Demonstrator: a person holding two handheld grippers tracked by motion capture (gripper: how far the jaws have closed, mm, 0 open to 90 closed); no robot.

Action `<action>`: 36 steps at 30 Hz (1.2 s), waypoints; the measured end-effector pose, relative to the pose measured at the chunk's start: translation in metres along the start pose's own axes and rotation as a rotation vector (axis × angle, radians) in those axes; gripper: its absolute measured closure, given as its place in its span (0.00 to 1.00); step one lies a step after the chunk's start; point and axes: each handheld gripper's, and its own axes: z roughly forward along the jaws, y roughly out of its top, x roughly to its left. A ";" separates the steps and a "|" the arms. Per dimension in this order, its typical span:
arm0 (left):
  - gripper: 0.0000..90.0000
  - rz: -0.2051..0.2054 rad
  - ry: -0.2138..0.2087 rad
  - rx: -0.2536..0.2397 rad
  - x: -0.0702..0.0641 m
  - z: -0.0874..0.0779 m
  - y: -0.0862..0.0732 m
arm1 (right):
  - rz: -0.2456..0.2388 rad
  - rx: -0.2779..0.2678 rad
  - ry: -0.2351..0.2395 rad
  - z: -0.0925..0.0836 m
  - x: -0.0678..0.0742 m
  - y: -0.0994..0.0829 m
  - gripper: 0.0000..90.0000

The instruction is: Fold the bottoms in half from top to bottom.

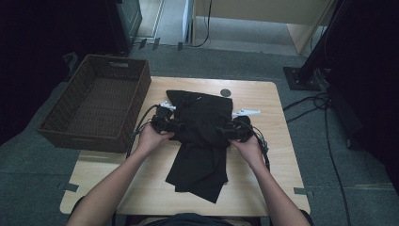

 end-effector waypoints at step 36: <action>0.96 0.048 -0.062 -0.230 -0.006 -0.013 0.018 | -0.116 -0.155 -0.054 0.008 -0.001 0.025 0.75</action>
